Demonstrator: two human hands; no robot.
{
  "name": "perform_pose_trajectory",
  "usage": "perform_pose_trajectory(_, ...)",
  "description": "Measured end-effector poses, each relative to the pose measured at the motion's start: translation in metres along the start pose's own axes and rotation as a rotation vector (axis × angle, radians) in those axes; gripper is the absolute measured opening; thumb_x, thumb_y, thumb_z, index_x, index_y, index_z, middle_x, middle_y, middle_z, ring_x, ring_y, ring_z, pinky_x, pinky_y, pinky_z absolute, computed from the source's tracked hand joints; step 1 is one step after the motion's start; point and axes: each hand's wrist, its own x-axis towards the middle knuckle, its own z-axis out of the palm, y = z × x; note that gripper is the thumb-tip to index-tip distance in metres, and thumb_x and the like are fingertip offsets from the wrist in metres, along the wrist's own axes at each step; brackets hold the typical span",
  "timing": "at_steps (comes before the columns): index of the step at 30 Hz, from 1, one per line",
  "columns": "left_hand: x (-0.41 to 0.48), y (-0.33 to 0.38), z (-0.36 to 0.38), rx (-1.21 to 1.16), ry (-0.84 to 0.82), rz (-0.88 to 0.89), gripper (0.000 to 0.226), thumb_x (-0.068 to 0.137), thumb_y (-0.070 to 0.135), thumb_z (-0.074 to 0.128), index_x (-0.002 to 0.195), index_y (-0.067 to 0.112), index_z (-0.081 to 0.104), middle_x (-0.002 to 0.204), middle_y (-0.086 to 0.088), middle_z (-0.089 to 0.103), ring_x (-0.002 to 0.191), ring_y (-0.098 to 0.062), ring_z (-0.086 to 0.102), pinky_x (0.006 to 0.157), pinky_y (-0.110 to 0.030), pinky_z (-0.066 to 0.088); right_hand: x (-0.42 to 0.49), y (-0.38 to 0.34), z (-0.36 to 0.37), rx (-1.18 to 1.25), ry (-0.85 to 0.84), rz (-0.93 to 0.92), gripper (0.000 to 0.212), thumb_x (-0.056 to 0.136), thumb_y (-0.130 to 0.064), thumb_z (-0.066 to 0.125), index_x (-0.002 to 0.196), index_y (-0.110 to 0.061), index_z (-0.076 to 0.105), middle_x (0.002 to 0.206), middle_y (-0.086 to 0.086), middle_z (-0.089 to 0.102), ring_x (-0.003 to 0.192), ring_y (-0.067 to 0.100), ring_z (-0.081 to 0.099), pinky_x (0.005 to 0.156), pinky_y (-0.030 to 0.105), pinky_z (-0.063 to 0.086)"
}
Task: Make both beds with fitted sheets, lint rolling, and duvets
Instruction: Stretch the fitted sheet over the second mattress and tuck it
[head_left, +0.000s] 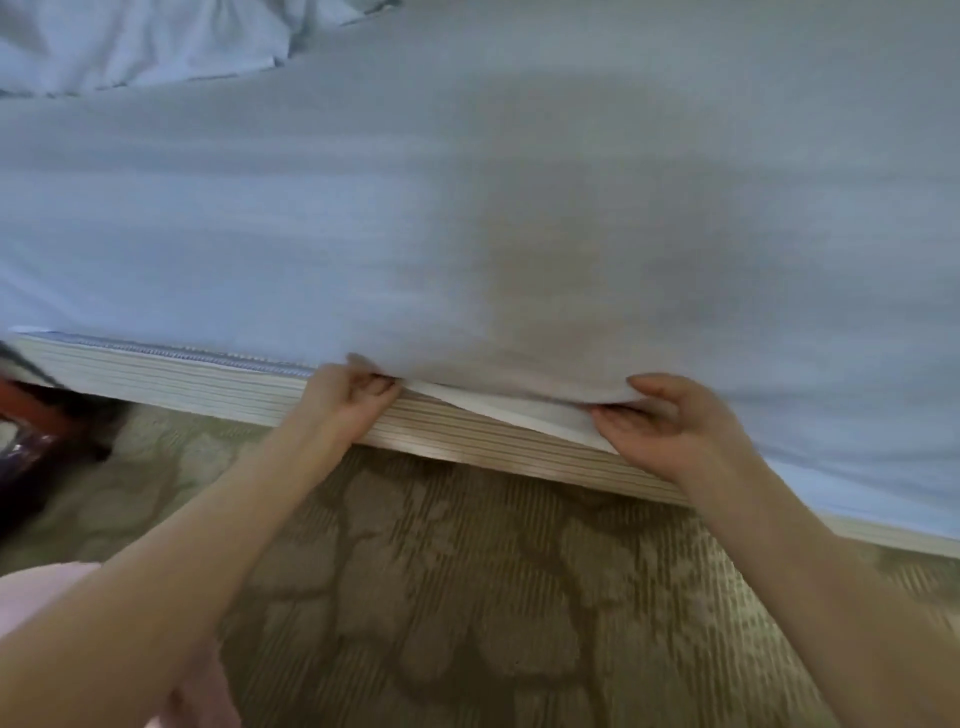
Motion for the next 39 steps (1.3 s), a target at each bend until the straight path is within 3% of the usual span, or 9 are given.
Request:
perform_pose_trajectory(5,-0.012,-0.013,0.034,-0.075,0.108,0.029,0.044,0.099,0.023,0.025,0.131,0.001,0.046,0.138,-0.016,0.050,0.125,-0.032,0.049,0.095,-0.049,0.041,0.000,0.004,-0.014,0.018,-0.157,0.012,0.006,0.088,0.001,0.051,0.091,0.000,0.055,0.122,0.013,0.055,0.127,0.028,0.048,0.111,0.037,0.033)
perform_pose_trajectory(12,-0.007,-0.011,0.028,-0.148,0.035,-0.042,0.059,0.100,0.038,0.026,0.140,-0.005,0.034,0.140,-0.019,0.046,0.130,-0.033,0.045,0.110,-0.046,0.034,0.019,0.014,-0.016,-0.011,-0.166,-0.061,0.009,0.087,0.003,0.050,0.086,-0.004,0.055,0.135,0.015,0.052,0.129,0.028,0.046,0.113,0.035,0.031)
perform_pose_trajectory(13,-0.006,-0.010,0.028,-0.149,0.020,-0.045,0.058,0.099,0.037,0.028,0.139,-0.005,0.035,0.139,-0.019,0.046,0.129,-0.034,0.045,0.110,-0.046,0.033,0.022,0.013,-0.017,-0.037,-0.198,-0.062,0.011,0.080,0.002,0.060,0.088,-0.005,0.057,0.129,0.015,0.056,0.127,0.029,0.048,0.112,0.036,0.032)
perform_pose_trajectory(15,-0.002,-0.011,0.022,-0.199,-0.002,-0.061,0.054,0.100,0.034,0.028,0.135,-0.005,0.038,0.136,-0.020,0.049,0.128,-0.034,0.046,0.110,-0.047,0.033,0.029,0.014,-0.019,-0.044,-0.269,-0.089,0.059,0.036,0.000,0.088,0.088,-0.006,0.061,0.108,0.013,0.067,0.117,0.029,0.056,0.107,0.036,0.038)
perform_pose_trajectory(17,0.003,-0.016,0.012,-0.246,-0.053,-0.071,0.048,0.102,0.032,0.026,0.130,-0.003,0.043,0.137,-0.019,0.049,0.129,-0.033,0.045,0.111,-0.047,0.031,0.036,0.015,-0.022,-0.048,-0.291,-0.117,0.081,0.014,-0.003,0.090,0.090,-0.006,0.064,0.099,0.012,0.071,0.111,0.027,0.060,0.102,0.036,0.043)
perform_pose_trajectory(23,0.026,-0.005,-0.003,-0.148,-0.173,-0.199,0.041,0.102,0.025,0.028,0.120,-0.004,0.050,0.136,-0.022,0.050,0.129,-0.035,0.045,0.107,-0.051,0.032,0.042,0.010,-0.024,-0.152,-0.300,-0.228,0.028,0.062,-0.001,0.064,0.089,-0.006,0.061,0.103,0.015,0.068,0.107,0.029,0.064,0.091,0.046,0.050)
perform_pose_trajectory(26,0.028,0.001,-0.006,-0.039,-0.273,-0.330,0.053,0.100,0.035,0.030,0.131,-0.006,0.045,0.129,-0.028,0.054,0.123,-0.041,0.049,0.100,-0.053,0.037,0.045,0.008,-0.024,-0.187,-0.359,-0.215,0.049,0.052,-0.002,0.079,0.098,-0.006,0.064,0.113,0.016,0.065,0.112,0.031,0.062,0.090,0.045,0.053)
perform_pose_trajectory(30,0.028,-0.015,0.001,-0.227,-0.324,-0.356,0.059,0.100,0.041,0.031,0.129,-0.007,0.045,0.126,-0.032,0.055,0.126,-0.044,0.044,0.104,-0.056,0.031,0.053,0.009,-0.018,-0.209,-0.439,-0.204,0.084,0.045,-0.014,0.092,0.121,-0.009,0.057,0.128,0.016,0.059,0.120,0.031,0.056,0.099,0.046,0.047)
perform_pose_trajectory(39,0.031,-0.038,0.024,-0.376,-0.464,-0.389,0.056,0.095,0.050,0.034,0.131,0.012,0.052,0.127,-0.020,0.059,0.123,-0.041,0.050,0.107,-0.060,0.030,0.071,0.029,0.006,-0.025,-0.477,-0.348,0.088,0.040,-0.021,0.096,0.120,-0.015,0.058,0.126,0.008,0.062,0.123,0.027,0.054,0.103,0.049,0.040)
